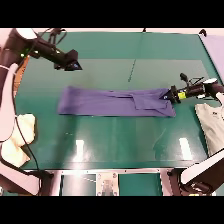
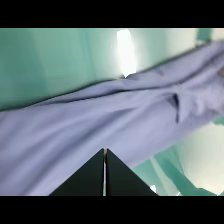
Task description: Fold the shirts.
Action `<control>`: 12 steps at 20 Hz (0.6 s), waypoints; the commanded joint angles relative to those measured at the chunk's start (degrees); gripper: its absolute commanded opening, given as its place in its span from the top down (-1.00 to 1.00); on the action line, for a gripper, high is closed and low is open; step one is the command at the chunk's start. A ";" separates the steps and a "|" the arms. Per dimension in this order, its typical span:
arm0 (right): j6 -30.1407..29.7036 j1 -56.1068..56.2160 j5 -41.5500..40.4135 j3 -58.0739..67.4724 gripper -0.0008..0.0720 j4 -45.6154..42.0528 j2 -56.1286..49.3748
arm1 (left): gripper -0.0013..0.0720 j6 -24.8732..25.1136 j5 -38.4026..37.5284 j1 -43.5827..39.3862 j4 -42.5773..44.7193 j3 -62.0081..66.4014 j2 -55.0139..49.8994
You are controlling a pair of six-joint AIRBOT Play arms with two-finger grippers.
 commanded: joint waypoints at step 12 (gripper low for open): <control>14.97 9.92 14.58 27.67 0.93 -2.43 13.68 | 0.91 6.21 19.85 -23.52 -9.49 1.42 -24.11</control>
